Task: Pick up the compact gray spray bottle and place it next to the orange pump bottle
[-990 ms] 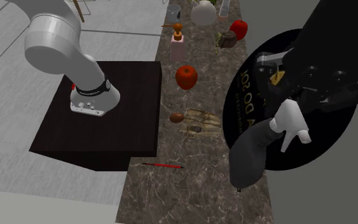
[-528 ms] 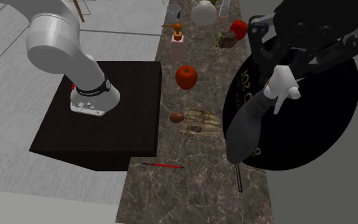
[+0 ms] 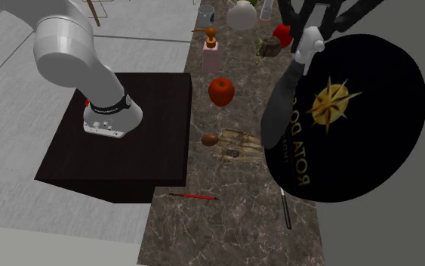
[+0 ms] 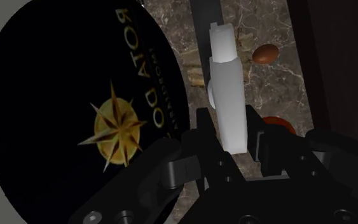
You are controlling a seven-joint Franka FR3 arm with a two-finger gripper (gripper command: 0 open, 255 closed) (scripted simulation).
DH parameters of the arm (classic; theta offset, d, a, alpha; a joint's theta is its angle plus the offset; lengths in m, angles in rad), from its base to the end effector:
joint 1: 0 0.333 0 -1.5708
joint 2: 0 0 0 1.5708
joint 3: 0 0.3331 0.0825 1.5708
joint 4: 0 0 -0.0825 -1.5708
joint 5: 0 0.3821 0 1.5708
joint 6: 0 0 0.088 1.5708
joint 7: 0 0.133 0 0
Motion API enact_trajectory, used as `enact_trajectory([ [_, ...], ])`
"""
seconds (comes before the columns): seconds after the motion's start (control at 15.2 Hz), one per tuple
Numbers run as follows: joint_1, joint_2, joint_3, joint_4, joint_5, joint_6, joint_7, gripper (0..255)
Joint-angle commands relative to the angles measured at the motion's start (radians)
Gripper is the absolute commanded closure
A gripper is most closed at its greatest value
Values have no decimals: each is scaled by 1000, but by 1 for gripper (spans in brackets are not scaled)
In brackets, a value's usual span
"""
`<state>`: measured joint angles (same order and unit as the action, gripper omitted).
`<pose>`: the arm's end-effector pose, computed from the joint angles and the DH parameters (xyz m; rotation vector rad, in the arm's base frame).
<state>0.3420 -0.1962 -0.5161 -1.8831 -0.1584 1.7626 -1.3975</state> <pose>0.4955 -0.1248 0.5734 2.4788 1.7987 -0.0084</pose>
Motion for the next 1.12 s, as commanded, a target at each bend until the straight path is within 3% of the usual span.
enact_trajectory([
  [0.0,20,-18,37,-19,-5,-4,60,255],
  [0.53,94,-39,165,-48,4,-19,260,255],
  [1.06,170,8,279,-6,36,-36,440,255],
])
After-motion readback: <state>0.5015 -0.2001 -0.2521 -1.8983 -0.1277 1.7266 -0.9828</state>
